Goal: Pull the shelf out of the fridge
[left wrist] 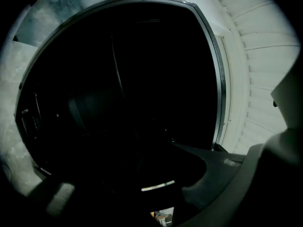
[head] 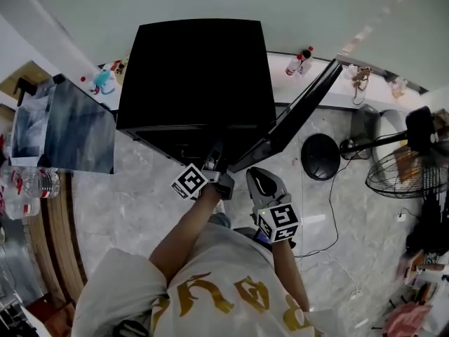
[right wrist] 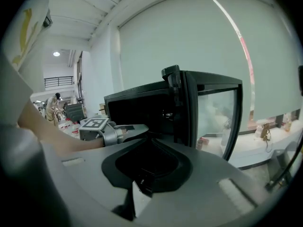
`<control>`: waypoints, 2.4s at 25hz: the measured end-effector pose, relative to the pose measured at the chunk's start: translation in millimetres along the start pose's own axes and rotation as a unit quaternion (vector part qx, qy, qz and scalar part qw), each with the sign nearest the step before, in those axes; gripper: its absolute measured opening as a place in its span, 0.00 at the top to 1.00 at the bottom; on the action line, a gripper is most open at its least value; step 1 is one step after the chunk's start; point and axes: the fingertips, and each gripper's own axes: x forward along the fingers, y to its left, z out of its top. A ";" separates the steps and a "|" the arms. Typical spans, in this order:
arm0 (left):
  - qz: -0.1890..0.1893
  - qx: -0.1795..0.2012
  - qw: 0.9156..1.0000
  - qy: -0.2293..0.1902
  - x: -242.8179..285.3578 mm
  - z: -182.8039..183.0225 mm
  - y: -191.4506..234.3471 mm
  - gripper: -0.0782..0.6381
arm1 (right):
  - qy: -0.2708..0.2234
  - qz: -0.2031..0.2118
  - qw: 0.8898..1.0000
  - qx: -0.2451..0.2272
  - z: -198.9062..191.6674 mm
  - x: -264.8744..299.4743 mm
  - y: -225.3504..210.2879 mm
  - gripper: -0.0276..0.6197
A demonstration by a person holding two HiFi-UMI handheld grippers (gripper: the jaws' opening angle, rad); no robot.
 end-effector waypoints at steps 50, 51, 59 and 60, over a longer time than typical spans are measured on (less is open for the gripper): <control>0.019 -0.136 0.986 -0.097 39.1 37.4 44.2 0.72 | 0.009 0.096 0.995 -0.019 11.6 22.7 -6.5 0.90; 0.020 -0.135 0.986 -0.094 36.5 36.4 44.3 0.72 | 0.008 0.096 0.995 -0.019 11.7 22.4 -5.2 0.90; 0.018 -0.138 0.987 -0.079 17.7 24.7 39.6 0.72 | 0.003 0.097 0.995 -0.022 11.5 18.0 2.9 0.91; 0.018 -0.138 0.987 -0.078 15.2 23.5 39.2 0.72 | 0.003 0.097 0.995 -0.022 10.8 17.7 4.6 0.91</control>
